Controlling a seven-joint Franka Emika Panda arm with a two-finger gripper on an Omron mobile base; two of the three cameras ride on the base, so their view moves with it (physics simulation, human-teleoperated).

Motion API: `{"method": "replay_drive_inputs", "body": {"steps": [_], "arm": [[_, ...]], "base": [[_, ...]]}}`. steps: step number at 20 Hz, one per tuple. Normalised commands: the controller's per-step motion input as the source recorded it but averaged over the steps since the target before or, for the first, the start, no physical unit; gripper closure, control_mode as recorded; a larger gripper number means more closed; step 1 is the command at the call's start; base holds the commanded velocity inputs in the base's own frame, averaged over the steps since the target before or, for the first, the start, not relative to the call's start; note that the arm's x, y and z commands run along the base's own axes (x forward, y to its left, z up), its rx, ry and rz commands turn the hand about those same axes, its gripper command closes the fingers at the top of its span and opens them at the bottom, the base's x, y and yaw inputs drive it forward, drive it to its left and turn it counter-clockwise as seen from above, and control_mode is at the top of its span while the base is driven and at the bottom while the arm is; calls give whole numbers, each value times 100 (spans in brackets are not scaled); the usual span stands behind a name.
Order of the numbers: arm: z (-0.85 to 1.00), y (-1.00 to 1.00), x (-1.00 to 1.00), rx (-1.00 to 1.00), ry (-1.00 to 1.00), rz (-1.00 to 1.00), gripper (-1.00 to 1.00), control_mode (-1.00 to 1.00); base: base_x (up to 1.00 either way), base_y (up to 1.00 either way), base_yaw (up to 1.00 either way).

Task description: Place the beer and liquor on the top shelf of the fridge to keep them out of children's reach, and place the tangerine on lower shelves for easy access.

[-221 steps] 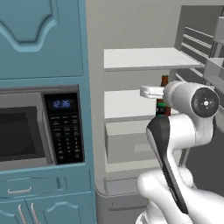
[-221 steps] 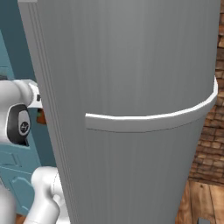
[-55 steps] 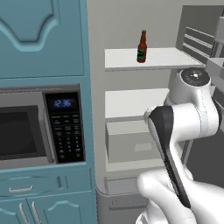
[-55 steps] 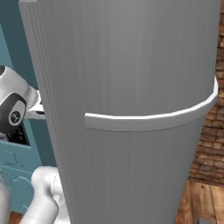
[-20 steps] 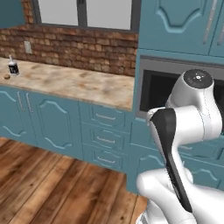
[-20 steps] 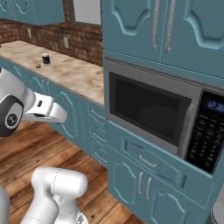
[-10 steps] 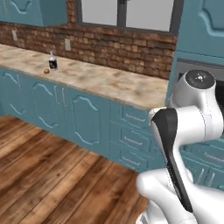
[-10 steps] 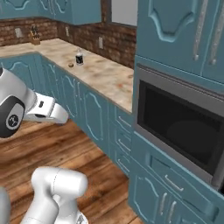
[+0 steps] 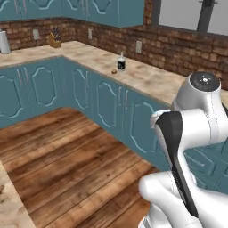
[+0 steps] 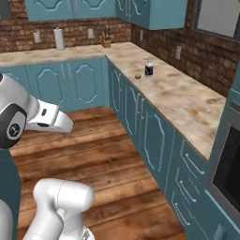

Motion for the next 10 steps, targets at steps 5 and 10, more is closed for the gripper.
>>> {"method": "replay_drive_inputs", "body": {"steps": [5,10], "arm": [[0,0,0,0,0,0,-100,100],[0,0,0,0,0,0,-100,100]], "base": [[100,25,37],[100,0,28]]}}
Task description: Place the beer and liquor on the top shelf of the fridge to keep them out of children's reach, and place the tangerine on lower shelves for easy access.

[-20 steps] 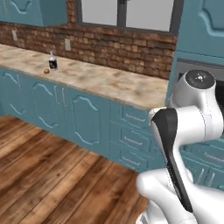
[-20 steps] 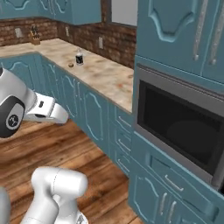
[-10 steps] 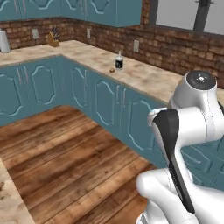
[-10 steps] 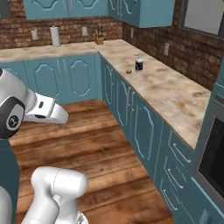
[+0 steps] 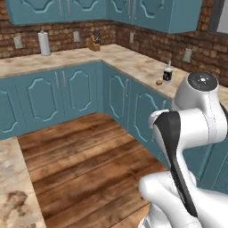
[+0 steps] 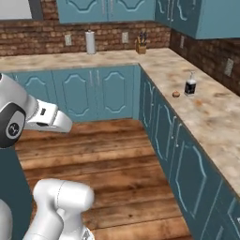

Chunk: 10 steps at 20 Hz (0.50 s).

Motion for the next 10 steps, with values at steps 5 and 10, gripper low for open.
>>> {"method": "replay_drive_inputs", "body": {"steps": [5,10], "arm": [[0,0,0,0,0,0,-100,100],[0,0,0,0,0,0,-100,100]], "base": [[100,0,0],[100,-1,-13]]}}
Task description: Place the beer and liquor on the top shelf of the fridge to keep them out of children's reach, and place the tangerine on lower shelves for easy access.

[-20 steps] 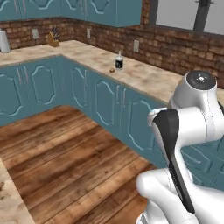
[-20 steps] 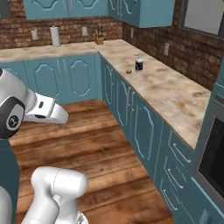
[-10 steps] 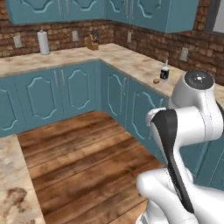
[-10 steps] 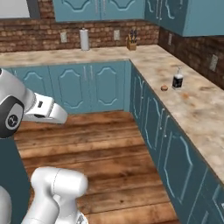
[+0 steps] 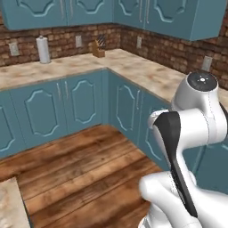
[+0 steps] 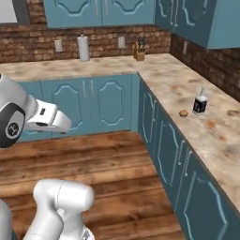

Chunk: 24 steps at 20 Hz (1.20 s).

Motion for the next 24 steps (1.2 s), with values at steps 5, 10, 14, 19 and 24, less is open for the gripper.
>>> {"method": "replay_drive_inputs", "body": {"steps": [5,10,14,19,24], "arm": [[0,0,0,0,0,0,-100,100],[0,0,0,0,0,0,-100,100],[0,0,0,0,0,0,-100,100],[0,0,0,0,0,0,-100,100],[0,0,0,0,0,0,-100,100]], "base": [[100,-6,-28],[82,-4,-50],[53,-5,-58],[42,-9,-63],[50,-6,-61]]}}
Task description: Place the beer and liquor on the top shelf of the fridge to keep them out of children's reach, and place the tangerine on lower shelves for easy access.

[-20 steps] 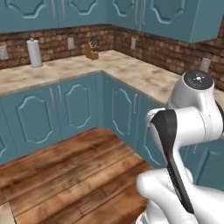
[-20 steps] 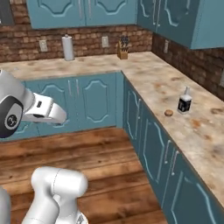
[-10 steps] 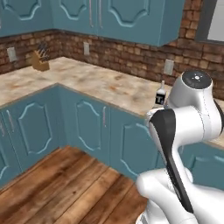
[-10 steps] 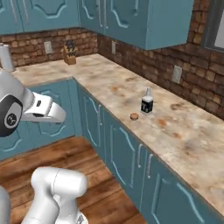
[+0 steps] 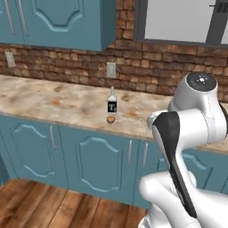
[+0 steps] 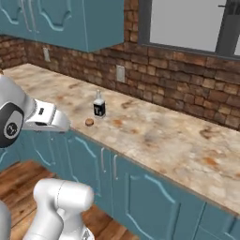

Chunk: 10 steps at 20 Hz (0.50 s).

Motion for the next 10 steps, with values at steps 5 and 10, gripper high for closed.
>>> {"method": "replay_drive_inputs", "body": {"steps": [5,10], "arm": [[0,0,0,0,0,0,-100,100],[0,0,0,0,0,0,-100,100]], "base": [[75,0,-51],[72,36,-35]]}}
